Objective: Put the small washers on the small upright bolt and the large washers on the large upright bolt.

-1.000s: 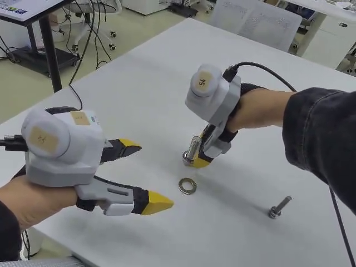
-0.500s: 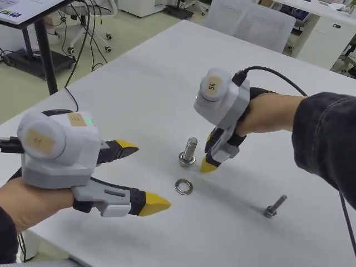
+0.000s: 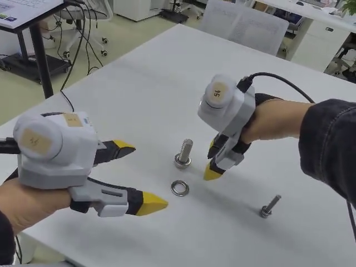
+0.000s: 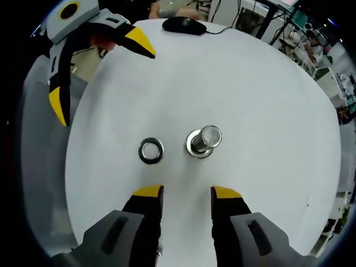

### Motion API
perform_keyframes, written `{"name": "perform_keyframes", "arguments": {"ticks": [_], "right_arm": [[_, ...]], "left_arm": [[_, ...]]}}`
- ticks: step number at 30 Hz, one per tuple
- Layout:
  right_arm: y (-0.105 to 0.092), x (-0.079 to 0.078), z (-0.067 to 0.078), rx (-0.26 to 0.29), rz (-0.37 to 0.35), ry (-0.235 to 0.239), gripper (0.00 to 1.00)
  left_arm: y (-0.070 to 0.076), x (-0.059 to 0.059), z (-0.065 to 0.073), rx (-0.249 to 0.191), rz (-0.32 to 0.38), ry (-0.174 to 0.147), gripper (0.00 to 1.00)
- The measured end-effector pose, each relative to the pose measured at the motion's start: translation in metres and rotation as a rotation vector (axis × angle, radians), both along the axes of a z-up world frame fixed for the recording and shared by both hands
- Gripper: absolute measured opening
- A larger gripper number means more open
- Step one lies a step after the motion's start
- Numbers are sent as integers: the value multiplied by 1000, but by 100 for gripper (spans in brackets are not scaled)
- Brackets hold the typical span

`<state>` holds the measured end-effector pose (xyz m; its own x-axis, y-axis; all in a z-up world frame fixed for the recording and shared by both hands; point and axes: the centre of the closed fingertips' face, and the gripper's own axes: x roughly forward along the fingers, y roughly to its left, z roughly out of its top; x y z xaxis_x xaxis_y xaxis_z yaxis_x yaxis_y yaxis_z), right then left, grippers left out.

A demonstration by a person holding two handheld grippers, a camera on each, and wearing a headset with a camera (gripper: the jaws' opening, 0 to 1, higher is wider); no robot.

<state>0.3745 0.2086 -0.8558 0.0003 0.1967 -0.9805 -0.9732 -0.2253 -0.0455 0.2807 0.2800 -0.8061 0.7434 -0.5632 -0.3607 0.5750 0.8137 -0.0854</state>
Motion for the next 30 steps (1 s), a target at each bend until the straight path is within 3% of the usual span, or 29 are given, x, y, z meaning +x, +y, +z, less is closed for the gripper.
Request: {"name": "perform_keyframes", "arguments": {"ticks": [13, 30], "right_arm": [[-6, -22, -4, -12, 19, 16, 35], [14, -47, -12, -5, 69, 38, 34]], "left_arm": [[-1, -3, 8, 8, 0, -17, 77], [-1, -5, 13, 15, 4, -28, 77]]}}
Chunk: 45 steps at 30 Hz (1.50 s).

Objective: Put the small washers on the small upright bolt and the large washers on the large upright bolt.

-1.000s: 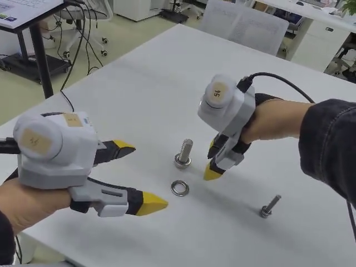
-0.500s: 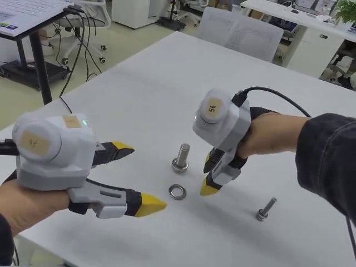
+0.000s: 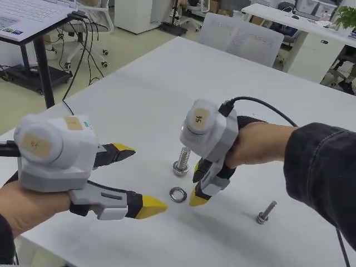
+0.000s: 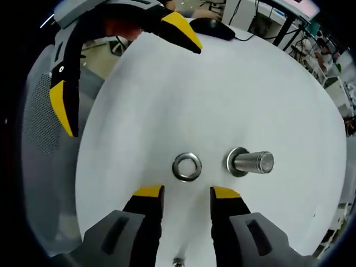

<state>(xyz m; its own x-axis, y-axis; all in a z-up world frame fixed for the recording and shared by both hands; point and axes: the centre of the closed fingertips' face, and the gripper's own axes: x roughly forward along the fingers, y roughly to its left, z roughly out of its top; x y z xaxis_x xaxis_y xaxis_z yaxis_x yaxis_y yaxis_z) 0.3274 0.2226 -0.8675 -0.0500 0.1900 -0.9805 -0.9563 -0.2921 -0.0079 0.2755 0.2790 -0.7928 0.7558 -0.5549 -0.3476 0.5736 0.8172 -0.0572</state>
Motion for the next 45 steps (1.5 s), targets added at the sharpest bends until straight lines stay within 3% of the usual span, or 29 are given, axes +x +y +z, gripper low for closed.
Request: {"name": "perform_keyframes", "arguments": {"ticks": [9, 19, 45], "right_arm": [[10, -9, -7, 0, 22, 7, 34], [15, -8, -14, -9, 33, -6, 33], [17, -8, -13, -3, 41, 0, 25]], "left_arm": [[1, -1, -1, 0, 3, 3, 77], [2, -3, -3, -2, 9, 6, 77], [1, -2, -5, -10, 7, 9, 76]]}}
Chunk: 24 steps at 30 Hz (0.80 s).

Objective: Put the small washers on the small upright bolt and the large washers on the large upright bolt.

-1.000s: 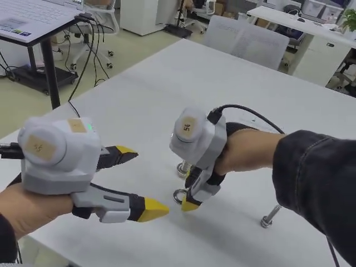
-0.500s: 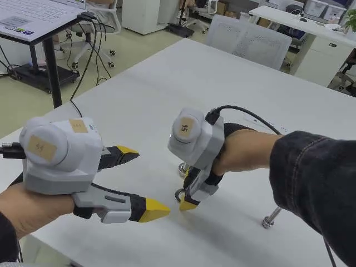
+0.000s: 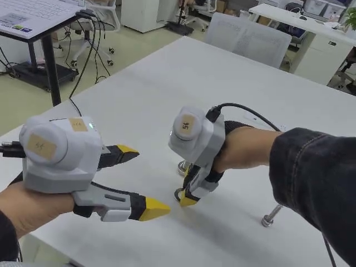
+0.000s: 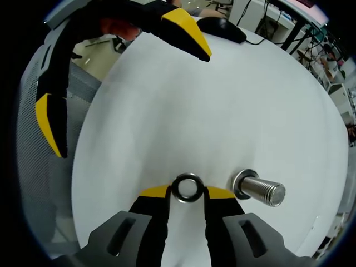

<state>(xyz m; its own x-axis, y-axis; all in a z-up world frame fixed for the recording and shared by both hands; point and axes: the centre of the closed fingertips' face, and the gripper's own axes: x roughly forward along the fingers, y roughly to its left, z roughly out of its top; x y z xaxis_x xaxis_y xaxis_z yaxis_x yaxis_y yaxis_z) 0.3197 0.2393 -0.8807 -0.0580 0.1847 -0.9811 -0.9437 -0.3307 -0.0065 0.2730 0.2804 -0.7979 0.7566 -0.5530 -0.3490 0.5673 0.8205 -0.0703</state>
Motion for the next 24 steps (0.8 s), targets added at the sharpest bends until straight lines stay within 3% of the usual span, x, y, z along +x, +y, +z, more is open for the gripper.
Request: {"name": "perform_keyframes", "arguments": {"ticks": [24], "right_arm": [[-1, 1, 2, -16, 0, -4, 23]], "left_arm": [[2, 1, -1, 1, -1, 5, 76]]}}
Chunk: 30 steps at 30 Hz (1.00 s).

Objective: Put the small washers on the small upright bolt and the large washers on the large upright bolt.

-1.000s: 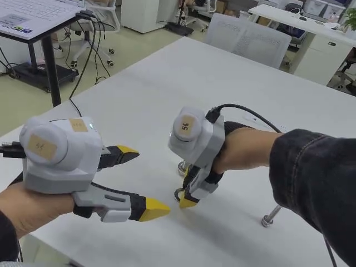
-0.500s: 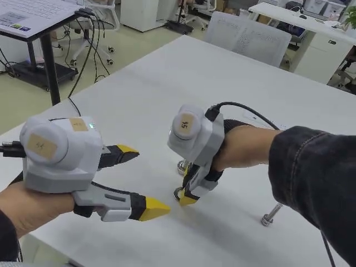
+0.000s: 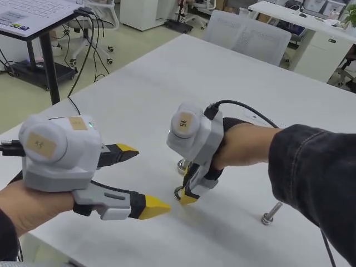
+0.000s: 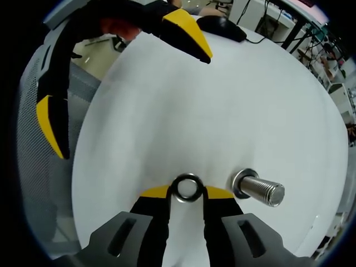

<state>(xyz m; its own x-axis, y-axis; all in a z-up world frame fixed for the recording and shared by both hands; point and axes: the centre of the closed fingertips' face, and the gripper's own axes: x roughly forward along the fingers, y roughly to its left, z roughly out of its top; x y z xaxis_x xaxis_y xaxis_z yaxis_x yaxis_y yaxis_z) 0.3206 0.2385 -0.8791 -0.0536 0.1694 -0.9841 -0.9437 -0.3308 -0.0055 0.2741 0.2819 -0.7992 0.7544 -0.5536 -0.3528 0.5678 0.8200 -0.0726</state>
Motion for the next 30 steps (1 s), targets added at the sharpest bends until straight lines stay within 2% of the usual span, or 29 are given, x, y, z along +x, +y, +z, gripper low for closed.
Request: {"name": "perform_keyframes", "arguments": {"ticks": [14, 27, 30], "right_arm": [[-13, 8, 10, -4, -25, -3, 23], [-30, 16, 26, -6, -52, -29, 23], [-33, 15, 30, -3, -62, -22, 23]], "left_arm": [[-4, 3, 0, 4, -13, 2, 76], [-7, 4, 1, 3, -25, -4, 76], [-9, 3, 1, 3, -28, -4, 76]]}}
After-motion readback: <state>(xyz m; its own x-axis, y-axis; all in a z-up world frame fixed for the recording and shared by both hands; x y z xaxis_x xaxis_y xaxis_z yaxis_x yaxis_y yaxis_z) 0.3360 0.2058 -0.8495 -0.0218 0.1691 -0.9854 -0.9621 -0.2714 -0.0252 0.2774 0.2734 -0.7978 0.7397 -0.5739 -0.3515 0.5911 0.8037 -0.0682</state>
